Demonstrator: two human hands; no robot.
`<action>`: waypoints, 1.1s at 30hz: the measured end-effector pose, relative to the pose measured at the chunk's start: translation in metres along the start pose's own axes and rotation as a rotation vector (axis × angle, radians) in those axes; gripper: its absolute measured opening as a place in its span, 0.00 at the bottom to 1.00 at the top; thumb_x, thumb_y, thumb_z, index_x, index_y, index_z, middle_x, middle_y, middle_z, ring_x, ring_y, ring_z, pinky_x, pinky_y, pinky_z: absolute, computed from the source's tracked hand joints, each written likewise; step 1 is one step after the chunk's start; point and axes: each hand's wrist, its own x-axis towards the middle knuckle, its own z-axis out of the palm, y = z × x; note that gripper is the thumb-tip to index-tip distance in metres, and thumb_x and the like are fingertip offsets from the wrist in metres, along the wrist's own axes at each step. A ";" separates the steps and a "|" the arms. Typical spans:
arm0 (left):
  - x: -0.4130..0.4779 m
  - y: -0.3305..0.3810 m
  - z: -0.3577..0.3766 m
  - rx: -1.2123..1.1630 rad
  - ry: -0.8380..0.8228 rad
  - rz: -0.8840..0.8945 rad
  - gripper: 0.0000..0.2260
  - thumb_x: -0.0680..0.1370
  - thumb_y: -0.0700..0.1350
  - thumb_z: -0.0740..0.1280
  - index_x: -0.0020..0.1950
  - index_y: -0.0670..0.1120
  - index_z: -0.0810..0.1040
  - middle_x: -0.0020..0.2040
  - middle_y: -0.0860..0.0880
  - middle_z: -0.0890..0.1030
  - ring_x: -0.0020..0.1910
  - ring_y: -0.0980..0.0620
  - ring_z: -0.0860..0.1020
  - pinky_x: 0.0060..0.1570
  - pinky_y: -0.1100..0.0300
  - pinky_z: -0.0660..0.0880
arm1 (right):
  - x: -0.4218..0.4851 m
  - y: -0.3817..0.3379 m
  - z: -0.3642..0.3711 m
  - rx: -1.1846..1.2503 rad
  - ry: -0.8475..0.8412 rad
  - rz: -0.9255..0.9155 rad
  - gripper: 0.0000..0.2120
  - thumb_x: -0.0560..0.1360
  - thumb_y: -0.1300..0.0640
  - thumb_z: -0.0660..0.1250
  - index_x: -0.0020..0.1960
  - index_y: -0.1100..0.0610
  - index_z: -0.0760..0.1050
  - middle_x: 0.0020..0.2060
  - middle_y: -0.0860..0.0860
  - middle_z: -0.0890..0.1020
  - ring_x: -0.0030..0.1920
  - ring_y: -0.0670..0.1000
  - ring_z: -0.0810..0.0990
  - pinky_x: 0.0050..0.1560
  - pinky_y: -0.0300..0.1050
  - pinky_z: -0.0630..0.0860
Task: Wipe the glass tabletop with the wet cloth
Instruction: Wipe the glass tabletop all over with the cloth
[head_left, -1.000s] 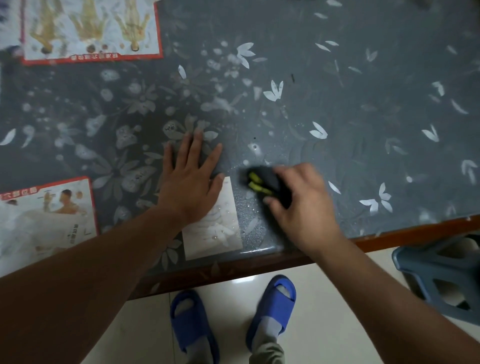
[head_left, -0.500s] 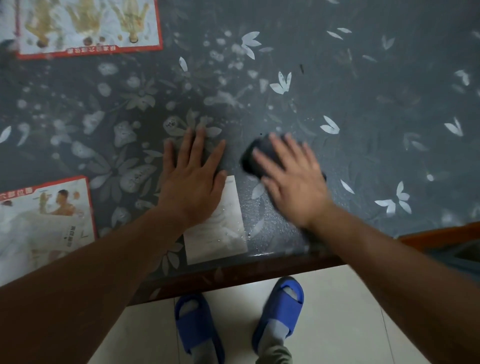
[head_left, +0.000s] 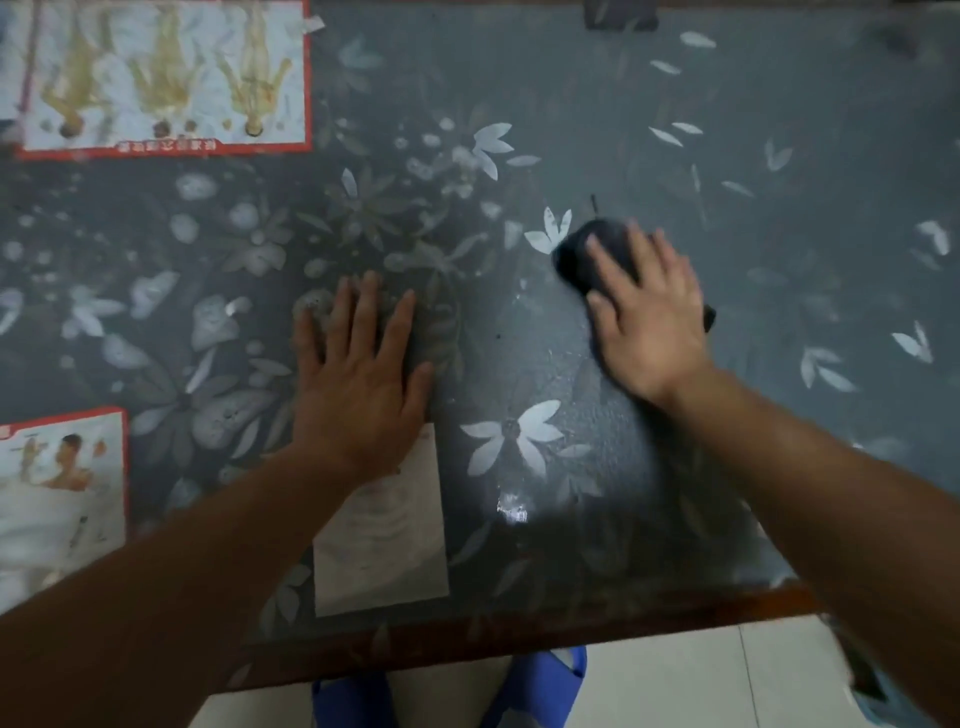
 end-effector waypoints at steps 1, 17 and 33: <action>0.002 0.001 0.000 -0.001 -0.006 -0.010 0.32 0.82 0.61 0.46 0.84 0.50 0.51 0.85 0.42 0.49 0.84 0.43 0.44 0.79 0.36 0.41 | 0.024 0.005 -0.003 0.039 0.004 0.064 0.25 0.83 0.44 0.52 0.80 0.43 0.55 0.81 0.54 0.55 0.80 0.59 0.51 0.79 0.58 0.47; 0.013 0.012 -0.018 -0.003 -0.196 -0.140 0.37 0.76 0.67 0.37 0.84 0.56 0.43 0.84 0.45 0.37 0.82 0.47 0.32 0.79 0.43 0.32 | 0.060 -0.030 -0.002 -0.008 -0.021 -0.396 0.26 0.82 0.46 0.54 0.79 0.48 0.60 0.79 0.54 0.61 0.79 0.60 0.58 0.78 0.60 0.52; 0.174 -0.027 -0.026 0.059 -0.082 0.061 0.37 0.77 0.71 0.42 0.84 0.58 0.46 0.85 0.44 0.45 0.83 0.41 0.41 0.77 0.33 0.37 | 0.064 -0.018 0.001 -0.054 -0.108 -0.601 0.31 0.76 0.53 0.61 0.79 0.47 0.59 0.80 0.54 0.60 0.79 0.61 0.57 0.77 0.65 0.54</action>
